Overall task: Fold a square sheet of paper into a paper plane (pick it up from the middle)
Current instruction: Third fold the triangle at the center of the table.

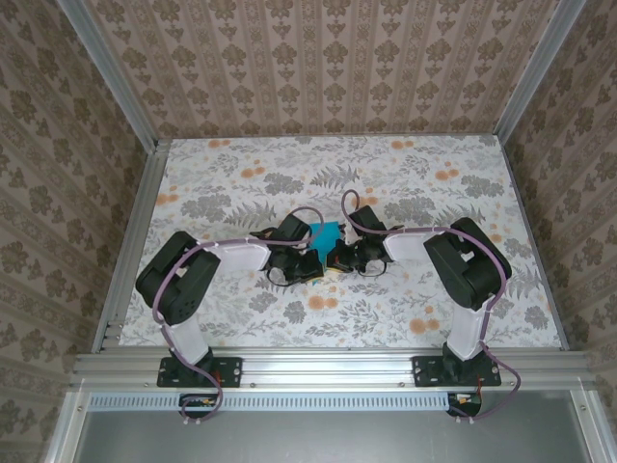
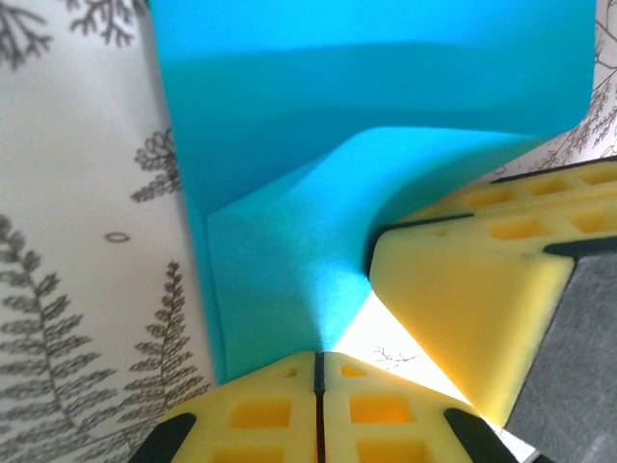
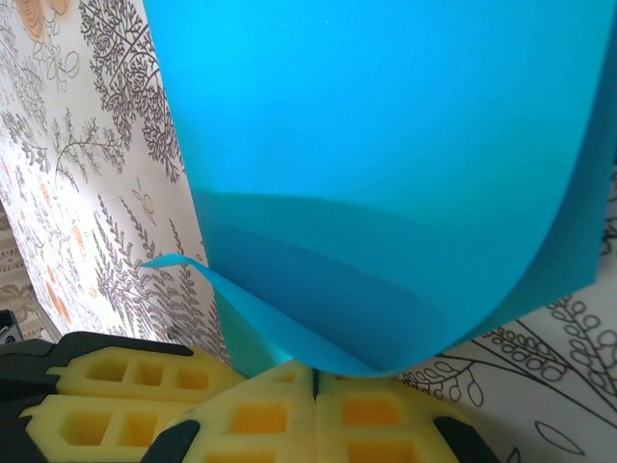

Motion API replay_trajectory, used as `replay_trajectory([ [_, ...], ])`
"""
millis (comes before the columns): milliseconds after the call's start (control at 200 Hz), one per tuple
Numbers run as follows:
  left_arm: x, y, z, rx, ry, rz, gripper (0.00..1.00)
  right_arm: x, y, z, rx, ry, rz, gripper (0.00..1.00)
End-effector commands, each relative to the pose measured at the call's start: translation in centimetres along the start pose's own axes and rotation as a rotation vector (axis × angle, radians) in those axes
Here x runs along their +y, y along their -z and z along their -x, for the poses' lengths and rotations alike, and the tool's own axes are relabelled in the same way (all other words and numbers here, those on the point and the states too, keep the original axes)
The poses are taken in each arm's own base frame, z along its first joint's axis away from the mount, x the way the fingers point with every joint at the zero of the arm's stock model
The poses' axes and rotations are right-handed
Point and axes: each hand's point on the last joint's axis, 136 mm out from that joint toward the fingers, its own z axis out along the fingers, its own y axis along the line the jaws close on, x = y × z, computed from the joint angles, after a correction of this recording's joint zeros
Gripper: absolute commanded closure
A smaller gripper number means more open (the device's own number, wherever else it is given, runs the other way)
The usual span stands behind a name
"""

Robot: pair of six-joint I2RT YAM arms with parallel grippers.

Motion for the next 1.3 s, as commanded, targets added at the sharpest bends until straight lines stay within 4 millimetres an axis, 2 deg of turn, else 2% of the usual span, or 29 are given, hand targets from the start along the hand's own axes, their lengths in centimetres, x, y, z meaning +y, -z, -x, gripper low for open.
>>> replay_trajectory([
  [0,3.1,0.3,-2.8,0.074,0.016,0.11,0.91,-3.3,-0.9,-0.8,0.019,-0.043,-0.128,0.97],
  [520,5.2,1.1,-5.1,0.117,0.029,0.15,0.9,-3.7,-1.1,-0.7,0.02,-0.045,-0.143,0.97],
  [650,5.0,1.6,-5.1,0.111,0.014,0.147,0.9,-3.6,-1.1,-0.7,0.018,-0.044,-0.141,0.97],
  [745,3.6,2.0,-4.1,0.08,-0.011,0.113,0.9,-3.6,-1.0,-0.6,0.018,-0.045,-0.141,0.97],
  [865,0.6,3.0,-2.0,-0.006,-0.055,0.028,0.9,-3.5,-1.0,-0.6,0.017,-0.047,-0.14,0.97],
  [975,-1.0,3.6,-0.4,-0.076,-0.072,-0.004,0.9,-3.4,-1.0,-0.5,0.013,-0.049,-0.136,0.97],
  [1075,-1.4,3.5,0.6,-0.112,-0.07,-0.006,0.9,-3.2,-1.0,-0.3,0.011,-0.048,-0.132,0.97],
  [1295,-0.5,1.8,1.6,-0.103,-0.056,0.038,0.9,-3.0,-1.0,-0.3,0.012,-0.048,-0.122,0.97],
])
